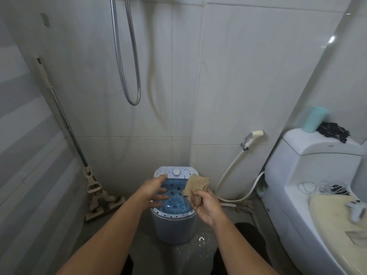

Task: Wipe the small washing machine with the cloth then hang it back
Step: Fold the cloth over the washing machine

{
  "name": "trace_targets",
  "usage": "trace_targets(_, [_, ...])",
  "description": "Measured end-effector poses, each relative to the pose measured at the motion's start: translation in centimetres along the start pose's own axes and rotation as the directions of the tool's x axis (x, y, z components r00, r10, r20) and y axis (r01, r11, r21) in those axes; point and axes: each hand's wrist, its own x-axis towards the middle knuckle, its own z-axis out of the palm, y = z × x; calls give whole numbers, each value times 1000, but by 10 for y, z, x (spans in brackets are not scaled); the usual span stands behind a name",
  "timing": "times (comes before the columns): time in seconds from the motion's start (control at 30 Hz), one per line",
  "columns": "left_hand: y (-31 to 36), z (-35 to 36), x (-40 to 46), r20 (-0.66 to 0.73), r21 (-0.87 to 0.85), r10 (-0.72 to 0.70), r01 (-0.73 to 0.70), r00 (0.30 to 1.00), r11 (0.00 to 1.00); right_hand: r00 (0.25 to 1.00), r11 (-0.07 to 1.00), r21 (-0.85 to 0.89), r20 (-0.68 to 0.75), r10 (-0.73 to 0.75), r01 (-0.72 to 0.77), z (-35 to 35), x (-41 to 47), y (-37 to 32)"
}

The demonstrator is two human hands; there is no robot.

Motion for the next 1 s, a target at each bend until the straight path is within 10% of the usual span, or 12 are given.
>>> trace_targets(0.23, [-36,-13,24,-17,-48,-72,71,997,996,980,932,-304,-87,180,-198,7,27,32])
trace_targets(0.43, [-60,-29,74,-19,-87,-153,151,988,985,997,763,-642,-66,44,-77,18,65,59])
trace_targets(0.73, [-97,-49,133,-43,-268,-231,212,972,940,926,915,147,23,376,-375,22,116,67])
trace_targets(1.0, [-114,-60,143,-48,-386,-234,198,971,901,908,906,61,6,418,-418,20,134,74])
